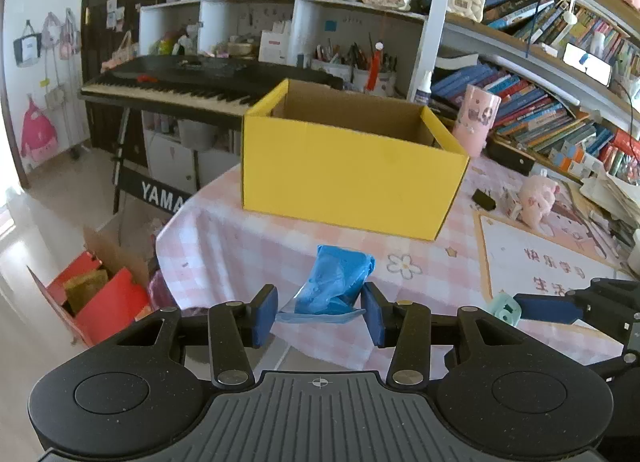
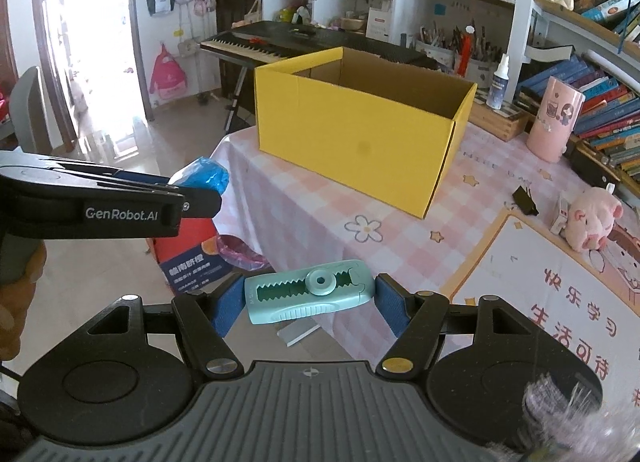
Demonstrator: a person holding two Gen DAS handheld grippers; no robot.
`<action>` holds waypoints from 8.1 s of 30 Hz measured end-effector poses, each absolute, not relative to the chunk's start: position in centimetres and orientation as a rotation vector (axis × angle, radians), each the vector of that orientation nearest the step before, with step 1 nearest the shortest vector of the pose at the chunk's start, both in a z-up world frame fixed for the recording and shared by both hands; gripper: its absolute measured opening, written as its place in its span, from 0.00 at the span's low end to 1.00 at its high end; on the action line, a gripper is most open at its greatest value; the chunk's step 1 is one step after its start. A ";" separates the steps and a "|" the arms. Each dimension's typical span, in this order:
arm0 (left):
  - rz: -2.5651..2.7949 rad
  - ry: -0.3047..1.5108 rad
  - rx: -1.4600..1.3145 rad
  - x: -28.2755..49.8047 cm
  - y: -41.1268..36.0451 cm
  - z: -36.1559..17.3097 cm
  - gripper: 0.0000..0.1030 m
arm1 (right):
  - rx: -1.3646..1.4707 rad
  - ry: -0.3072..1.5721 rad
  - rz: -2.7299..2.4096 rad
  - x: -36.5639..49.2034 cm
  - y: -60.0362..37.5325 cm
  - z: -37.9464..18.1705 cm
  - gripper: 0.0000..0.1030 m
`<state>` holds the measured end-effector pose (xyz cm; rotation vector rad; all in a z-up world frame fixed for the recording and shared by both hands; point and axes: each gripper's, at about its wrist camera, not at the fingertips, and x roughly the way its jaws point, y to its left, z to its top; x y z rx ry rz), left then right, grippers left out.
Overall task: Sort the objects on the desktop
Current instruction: 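Carry the stapler in the right tool and blue item in the left tool over the yellow box, then lower both tools into the yellow box and open them to release the items, then withdraw both open tools up out of the yellow box, then move both open tools back over the table toward the pink pig plush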
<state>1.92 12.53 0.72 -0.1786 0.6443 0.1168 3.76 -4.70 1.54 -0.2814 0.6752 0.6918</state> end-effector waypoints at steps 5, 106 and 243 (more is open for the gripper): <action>0.120 0.620 -0.160 2.6 12.7 1.4 0.43 | -0.260 0.665 0.682 4.7 -4.5 2.2 0.66; 0.272 0.567 -0.047 20.5 10.2 3.8 0.72 | -0.505 0.415 0.890 31.5 -3.1 5.9 0.68; -0.180 0.713 0.079 14.1 -6.0 -1.1 0.85 | -0.058 0.683 0.015 11.5 -24.2 0.1 0.81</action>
